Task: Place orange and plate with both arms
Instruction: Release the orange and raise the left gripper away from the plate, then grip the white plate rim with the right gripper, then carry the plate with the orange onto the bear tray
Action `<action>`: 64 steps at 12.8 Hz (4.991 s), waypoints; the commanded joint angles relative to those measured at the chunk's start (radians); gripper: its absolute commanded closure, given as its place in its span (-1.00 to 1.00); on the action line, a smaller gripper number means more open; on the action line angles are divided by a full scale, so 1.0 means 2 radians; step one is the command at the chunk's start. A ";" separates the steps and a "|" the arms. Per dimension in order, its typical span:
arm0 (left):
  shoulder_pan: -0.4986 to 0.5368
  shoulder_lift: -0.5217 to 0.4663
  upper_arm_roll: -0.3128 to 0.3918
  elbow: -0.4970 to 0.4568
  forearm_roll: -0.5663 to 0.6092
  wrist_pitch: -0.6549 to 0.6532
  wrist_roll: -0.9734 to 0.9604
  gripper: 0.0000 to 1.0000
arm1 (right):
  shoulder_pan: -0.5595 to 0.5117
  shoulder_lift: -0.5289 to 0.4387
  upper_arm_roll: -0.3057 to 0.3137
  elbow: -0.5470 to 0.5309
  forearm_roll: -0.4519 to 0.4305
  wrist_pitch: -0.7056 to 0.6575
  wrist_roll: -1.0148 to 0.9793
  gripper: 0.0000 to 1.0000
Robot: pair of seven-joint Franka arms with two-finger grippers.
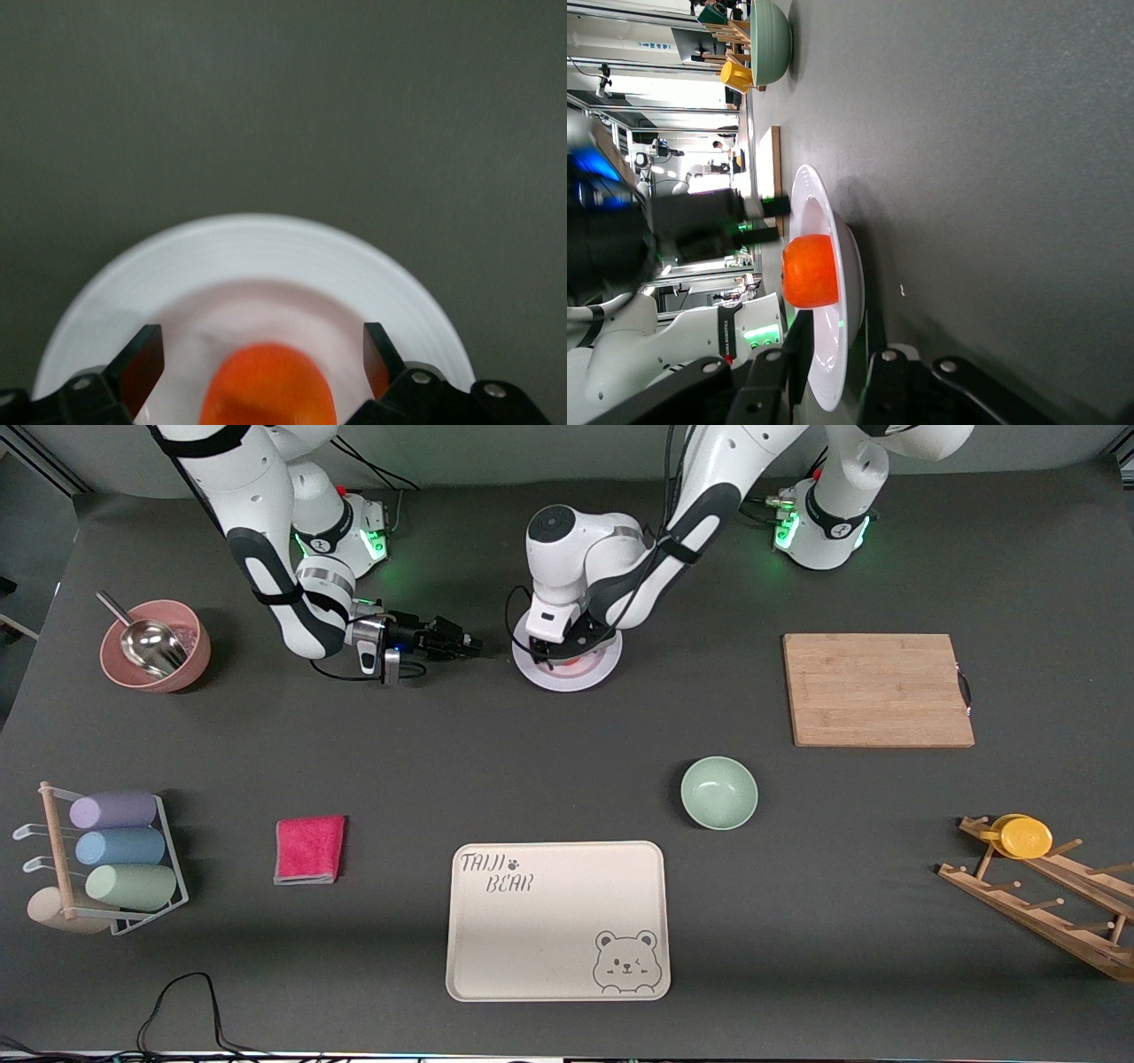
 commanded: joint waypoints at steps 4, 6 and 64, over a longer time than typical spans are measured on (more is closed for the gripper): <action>0.125 -0.121 -0.024 0.001 -0.116 -0.111 0.330 -1.00 | 0.002 0.006 0.044 -0.009 0.072 -0.006 -0.027 0.39; 0.167 -0.152 -0.022 0.031 -0.164 -0.170 0.439 -1.00 | 0.003 0.010 0.087 -0.005 0.133 -0.001 -0.036 0.39; 0.262 -0.325 0.243 0.098 -0.223 -0.387 0.983 -1.00 | -0.162 -0.102 0.139 0.210 -0.098 0.044 0.305 1.00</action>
